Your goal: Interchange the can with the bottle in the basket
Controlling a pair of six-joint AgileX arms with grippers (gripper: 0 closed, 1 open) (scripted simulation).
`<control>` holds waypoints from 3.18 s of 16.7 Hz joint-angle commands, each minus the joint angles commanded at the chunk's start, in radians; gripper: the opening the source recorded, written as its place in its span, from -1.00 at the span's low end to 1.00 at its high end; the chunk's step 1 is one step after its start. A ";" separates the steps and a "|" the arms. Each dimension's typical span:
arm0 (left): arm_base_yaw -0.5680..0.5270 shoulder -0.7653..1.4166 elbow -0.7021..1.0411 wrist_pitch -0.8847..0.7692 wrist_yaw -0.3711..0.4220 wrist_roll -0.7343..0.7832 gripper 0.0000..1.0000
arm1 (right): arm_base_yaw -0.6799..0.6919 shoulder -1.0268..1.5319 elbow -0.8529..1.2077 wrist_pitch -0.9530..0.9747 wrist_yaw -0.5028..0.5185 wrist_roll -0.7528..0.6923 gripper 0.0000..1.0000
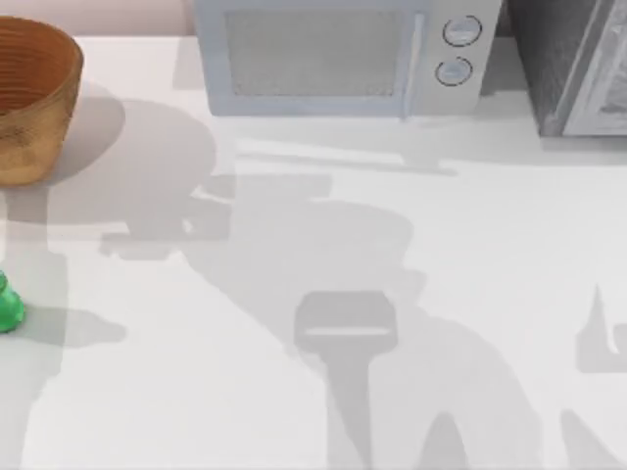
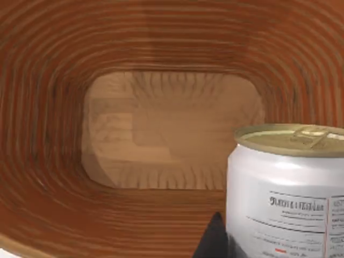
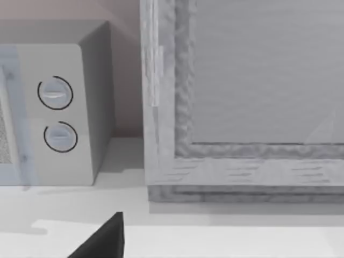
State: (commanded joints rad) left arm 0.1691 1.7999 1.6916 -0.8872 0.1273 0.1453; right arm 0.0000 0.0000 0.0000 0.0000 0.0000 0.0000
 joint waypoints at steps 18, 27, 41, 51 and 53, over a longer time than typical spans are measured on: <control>-0.167 -1.743 -1.634 0.852 -0.128 -0.135 -1.00 | 0.000 0.000 0.000 0.000 0.000 0.000 1.00; -0.167 -1.795 -1.691 0.885 -0.128 -0.143 -1.00 | 0.000 0.000 0.000 0.000 0.000 0.000 1.00; -0.284 -0.972 -1.303 1.339 0.265 -0.127 -1.00 | 0.000 0.000 0.000 0.000 0.000 0.000 1.00; -0.450 0.029 -0.842 1.897 0.779 -0.116 -1.00 | 0.000 0.000 0.000 0.000 0.000 0.000 1.00; -0.476 0.210 -0.765 1.993 0.869 -0.116 -1.00 | 0.000 0.000 0.000 0.000 0.000 0.000 1.00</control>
State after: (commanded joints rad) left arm -0.3072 2.0103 0.9267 1.1062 0.9960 0.0293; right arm 0.0000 0.0000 0.0000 0.0000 0.0000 0.0000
